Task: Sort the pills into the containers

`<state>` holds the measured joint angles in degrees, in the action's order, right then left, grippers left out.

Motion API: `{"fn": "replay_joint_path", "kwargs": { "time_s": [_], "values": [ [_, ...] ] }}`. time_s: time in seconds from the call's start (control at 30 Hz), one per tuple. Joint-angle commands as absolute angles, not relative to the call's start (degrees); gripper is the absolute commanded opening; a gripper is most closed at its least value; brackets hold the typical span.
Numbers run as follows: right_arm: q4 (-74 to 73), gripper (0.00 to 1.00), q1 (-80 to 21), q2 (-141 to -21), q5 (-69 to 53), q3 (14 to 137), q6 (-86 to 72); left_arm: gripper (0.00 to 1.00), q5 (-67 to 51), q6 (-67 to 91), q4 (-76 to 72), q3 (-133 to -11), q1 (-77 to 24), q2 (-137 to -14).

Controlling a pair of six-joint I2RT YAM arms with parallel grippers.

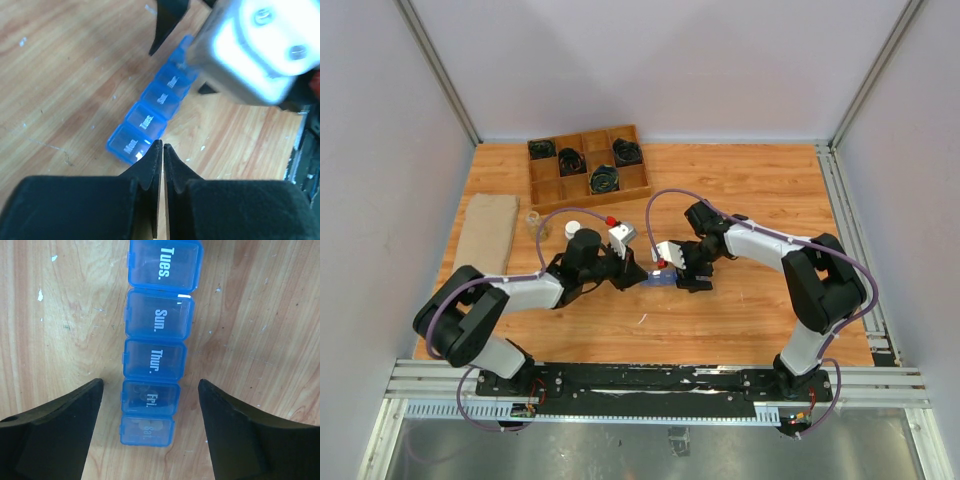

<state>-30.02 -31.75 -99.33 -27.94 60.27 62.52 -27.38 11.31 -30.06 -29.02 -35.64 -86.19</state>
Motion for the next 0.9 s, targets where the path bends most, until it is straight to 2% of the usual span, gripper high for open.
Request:
{"fn": "replay_joint_path", "kwargs": {
  "time_s": [0.0,0.2,0.3,0.4,0.47,0.63,0.7,0.77,0.87],
  "values": [
    [-30.3,0.85,-32.2,-97.4,-29.2,61.0,61.8,0.1,-26.8,12.9,-30.4,-27.4,-35.3,-80.8],
    [-30.1,0.95,-30.2,-92.2,-32.0,60.6,61.8,0.13,-26.8,13.6,-32.0,-26.5,-35.3,-81.5],
    [-30.9,0.96,-29.6,-88.4,-35.1,60.9,60.4,0.16,-25.4,14.7,-33.6,-25.8,-35.3,-81.9],
    [-32.9,0.91,-29.8,-87.2,-42.0,61.7,57.6,0.19,-22.2,16.0,-37.0,-23.7,-35.2,-80.4],
    [-33.0,0.81,-30.6,-88.7,-45.8,61.7,54.5,0.23,-20.7,17.4,-40.5,-21.1,-35.2,-78.9],
    [-34.9,0.3,-34.9,-97.1,-40.3,66.9,47.2,0.34,-18.1,19.9,-43.2,-19.3,-35.2,-78.1],
    [-35.5,0.19,-36.0,-98.9,-37.3,68.6,45.5,0.38,-18.0,20.5,-42.8,-19.6,-35.2,-79.1],
    [-34.8,0.12,-36.2,-99.3,-36.1,68.6,44.6,0.44,-17.9,20.8,-43.0,-19.9,-35.1,-80.4],
    [-32.9,0.03,-36.3,-99.1,-34.6,67.9,43.2,0.46,-18.5,20.7,-42.9,-20.9,-34.9,-83.0]
  ]
}}
